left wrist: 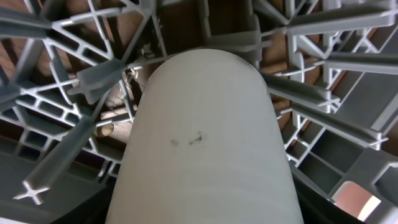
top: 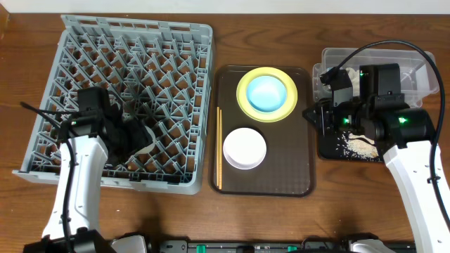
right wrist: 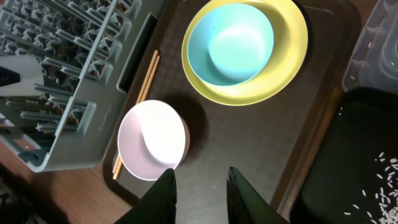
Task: Sort waste into correct bins and load items into the dishwasher
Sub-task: 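Lower the white cup into the dish rack with the left gripper, then release the cup, reach the left gripper to the pink bowl and grasp it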
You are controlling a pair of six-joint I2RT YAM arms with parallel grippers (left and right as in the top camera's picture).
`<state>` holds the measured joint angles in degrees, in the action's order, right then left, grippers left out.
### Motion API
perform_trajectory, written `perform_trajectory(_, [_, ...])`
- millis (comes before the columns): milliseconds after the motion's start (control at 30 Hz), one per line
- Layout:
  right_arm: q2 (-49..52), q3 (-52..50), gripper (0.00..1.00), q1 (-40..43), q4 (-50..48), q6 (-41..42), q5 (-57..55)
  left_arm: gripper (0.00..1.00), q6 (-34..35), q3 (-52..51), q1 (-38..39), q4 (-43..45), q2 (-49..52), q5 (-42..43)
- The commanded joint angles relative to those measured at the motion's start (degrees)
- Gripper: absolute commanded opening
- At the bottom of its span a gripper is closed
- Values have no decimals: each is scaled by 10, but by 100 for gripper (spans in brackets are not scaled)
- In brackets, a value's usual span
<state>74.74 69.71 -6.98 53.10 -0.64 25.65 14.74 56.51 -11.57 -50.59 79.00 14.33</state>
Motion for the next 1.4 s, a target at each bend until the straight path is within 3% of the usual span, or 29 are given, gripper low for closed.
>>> perform_trajectory(0, [2,7,26,2,1,-7,-2,39,-8,11,-3,-4,5,2])
perform_trajectory(67, [2,7,26,2,2,-7,-2,56,-8,11,-3,-4,3,1])
perform_trajectory(200, [2,7,26,2,6,-7,-2,77,-8,11,-3,-4,-1,0])
perform_trajectory(300, [2,7,26,2,8,-7,-2,86,-8,13,-3,-5,-12,-4])
perform_trajectory(633, [2,7,36,2,13,-5,-58,89,-8,35,22,-22,-95,-4])
perform_trajectory(867, [0,7,41,2,34,66,-192,90,-10,35,171,34,-150,-4])
perform_trajectory(1000, [-11,7,54,8,58,120,-277,91,-10,35,290,71,-137,-34])
perform_trajectory(1033, [-15,7,62,11,63,132,-291,97,-10,35,320,79,-129,-52])
perform_trajectory(1100, [-24,7,90,21,69,146,-301,97,-10,35,378,96,-108,-92])
perform_trajectory(1133, [-29,7,99,25,69,145,-296,97,-10,35,404,107,-94,-108])
perform_trajectory(1367, [-36,7,99,34,83,139,-290,97,-10,35,536,220,27,-120])
